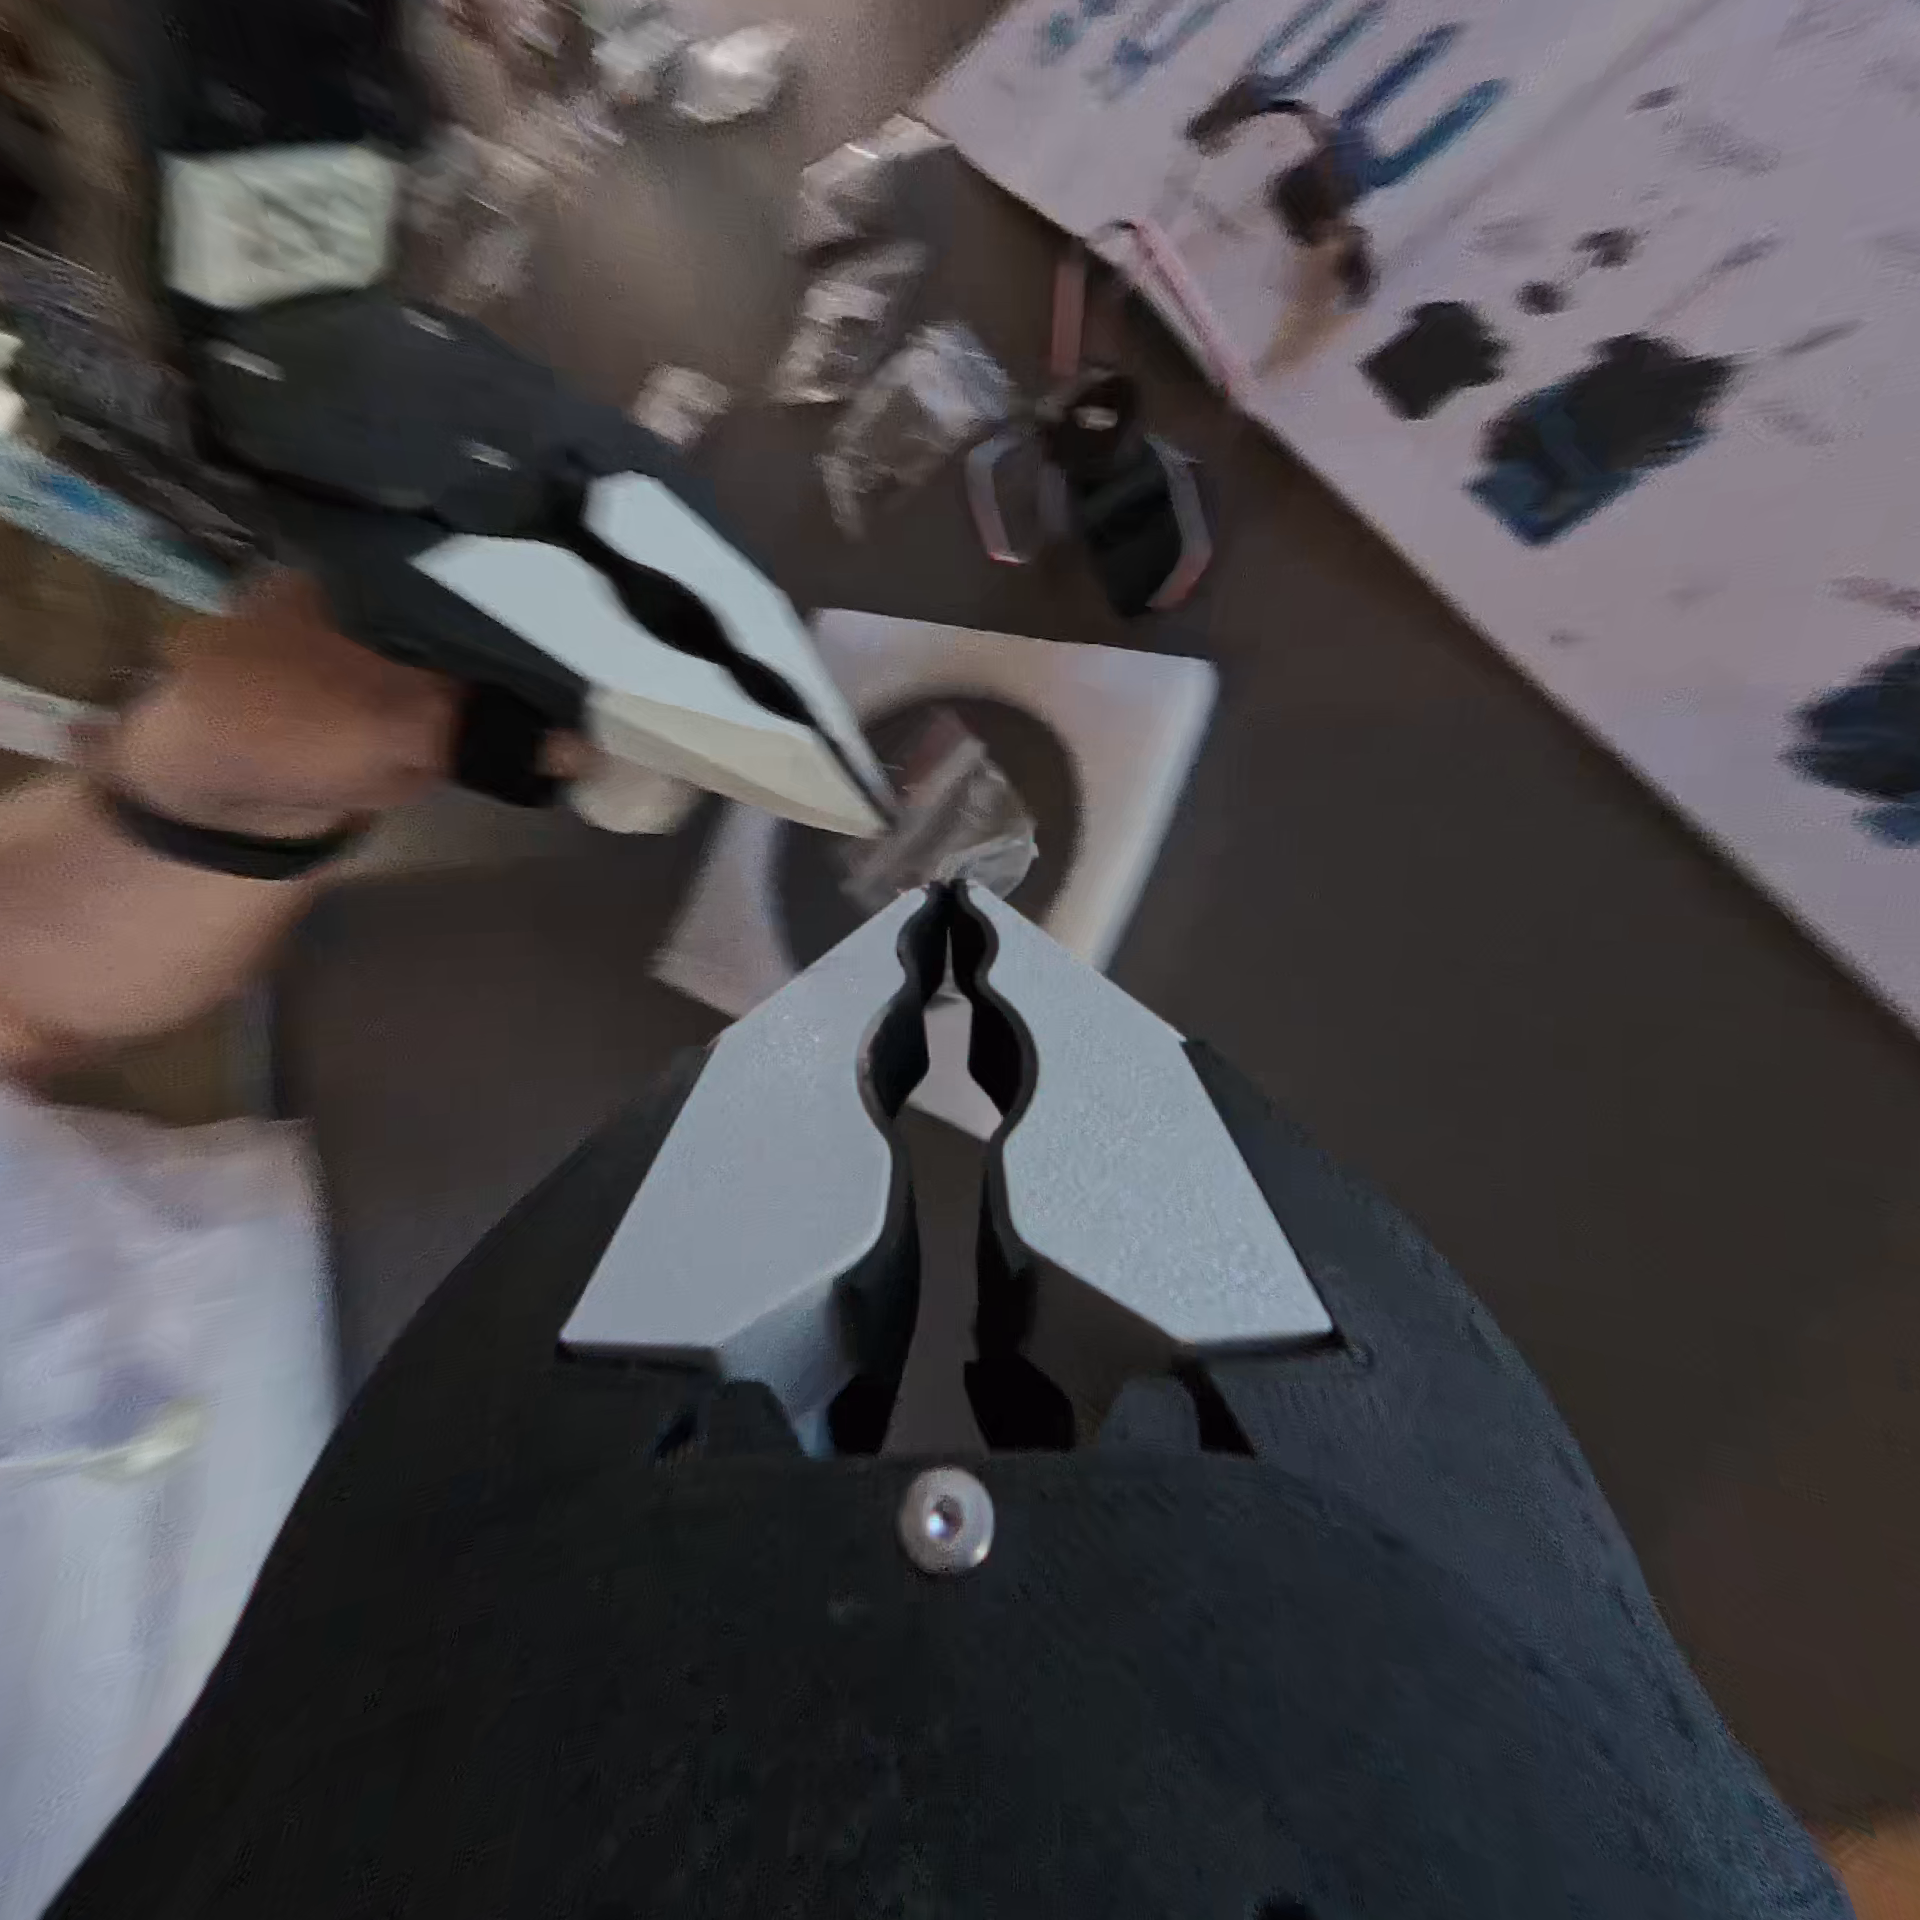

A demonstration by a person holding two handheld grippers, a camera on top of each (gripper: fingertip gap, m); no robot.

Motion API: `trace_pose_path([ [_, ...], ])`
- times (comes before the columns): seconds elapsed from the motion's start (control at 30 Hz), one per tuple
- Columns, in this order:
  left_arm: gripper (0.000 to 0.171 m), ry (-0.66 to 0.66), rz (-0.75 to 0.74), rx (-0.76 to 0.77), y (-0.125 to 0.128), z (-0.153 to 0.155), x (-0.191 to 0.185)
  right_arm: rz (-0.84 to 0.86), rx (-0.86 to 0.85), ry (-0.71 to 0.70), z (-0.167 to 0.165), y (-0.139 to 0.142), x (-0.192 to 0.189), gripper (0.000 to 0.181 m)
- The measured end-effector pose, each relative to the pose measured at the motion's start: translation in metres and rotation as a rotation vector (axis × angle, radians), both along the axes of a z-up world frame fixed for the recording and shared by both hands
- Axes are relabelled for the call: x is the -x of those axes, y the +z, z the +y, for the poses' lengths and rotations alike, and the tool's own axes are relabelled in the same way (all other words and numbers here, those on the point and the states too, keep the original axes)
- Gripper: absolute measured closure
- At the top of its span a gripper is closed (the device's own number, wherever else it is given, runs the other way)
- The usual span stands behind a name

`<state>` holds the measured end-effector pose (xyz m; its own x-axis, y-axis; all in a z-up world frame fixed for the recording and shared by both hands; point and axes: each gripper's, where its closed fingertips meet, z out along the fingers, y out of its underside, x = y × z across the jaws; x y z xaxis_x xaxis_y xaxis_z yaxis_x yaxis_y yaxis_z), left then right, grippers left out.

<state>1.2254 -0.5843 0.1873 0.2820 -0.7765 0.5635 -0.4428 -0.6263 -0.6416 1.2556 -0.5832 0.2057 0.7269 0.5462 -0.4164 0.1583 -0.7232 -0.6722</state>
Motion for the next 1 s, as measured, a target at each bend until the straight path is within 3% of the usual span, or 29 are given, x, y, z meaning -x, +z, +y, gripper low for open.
trace_pose_path([
  [0.03, 0.171, 0.001, 0.006, 0.001, -0.001, 0.000, 0.000, -0.075, 0.010, -0.021, 0.003, -0.010, -0.009, 0.181],
  [0.1, 0.171, -0.001, 0.015, 0.013, -0.003, 0.000, 0.000, 0.065, 0.072, 0.027, -0.005, 0.002, 0.007, 0.181],
  [0.13, 0.171, -0.002, 0.019, 0.020, -0.005, 0.000, 0.000, 0.055, 0.049, 0.013, -0.002, 0.004, 0.005, 0.181],
  [0.2, 0.171, 0.000, 0.018, 0.037, -0.005, 0.001, 0.000, -0.087, 0.076, -0.025, 0.004, -0.018, -0.013, 0.181],
  [0.27, 0.171, 0.000, 0.020, 0.046, -0.005, 0.001, 0.000, 0.034, 0.096, 0.012, -0.002, -0.004, 0.002, 0.181],
  [0.33, 0.171, -0.001, 0.022, 0.052, -0.006, 0.001, 0.000, -0.112, 0.057, -0.019, 0.006, -0.018, -0.013, 0.181],
  [0.43, 0.171, -0.006, 0.020, 0.058, -0.005, -0.001, 0.000, -0.039, 0.075, 0.003, 0.003, -0.011, -0.003, 0.181],
  [0.5, 0.171, -0.011, 0.000, 0.076, -0.003, -0.003, 0.000, -0.111, 0.100, -0.019, 0.006, -0.023, -0.016, 0.181],
  [0.53, 0.171, -0.015, -0.021, 0.099, -0.001, -0.005, 0.000, -0.050, 0.123, -0.010, 0.003, -0.018, -0.011, 0.181],
  [0.67, 0.171, -0.024, -0.172, 0.211, 0.015, -0.012, -0.002, -0.067, 0.060, 0.012, 0.003, -0.009, -0.014, 0.181],
  [0.73, 0.171, -0.012, -0.172, 0.193, 0.013, -0.011, 0.001, -0.026, 0.036, 0.041, 0.000, 0.000, -0.010, 0.181],
  [0.87, 0.171, -0.016, -0.213, 0.213, 0.018, -0.011, 0.001, -0.034, 0.091, 0.051, -0.002, -0.008, -0.010, 0.181],
  [0.93, 0.171, -0.011, -0.187, 0.206, 0.013, -0.009, 0.001, -0.070, 0.030, 0.071, -0.001, -0.004, -0.007, 0.181],
  [1.0, 0.171, -0.014, -0.157, 0.218, 0.007, -0.010, -0.001, -0.086, 0.079, 0.062, 0.001, -0.014, -0.012, 0.181],
])
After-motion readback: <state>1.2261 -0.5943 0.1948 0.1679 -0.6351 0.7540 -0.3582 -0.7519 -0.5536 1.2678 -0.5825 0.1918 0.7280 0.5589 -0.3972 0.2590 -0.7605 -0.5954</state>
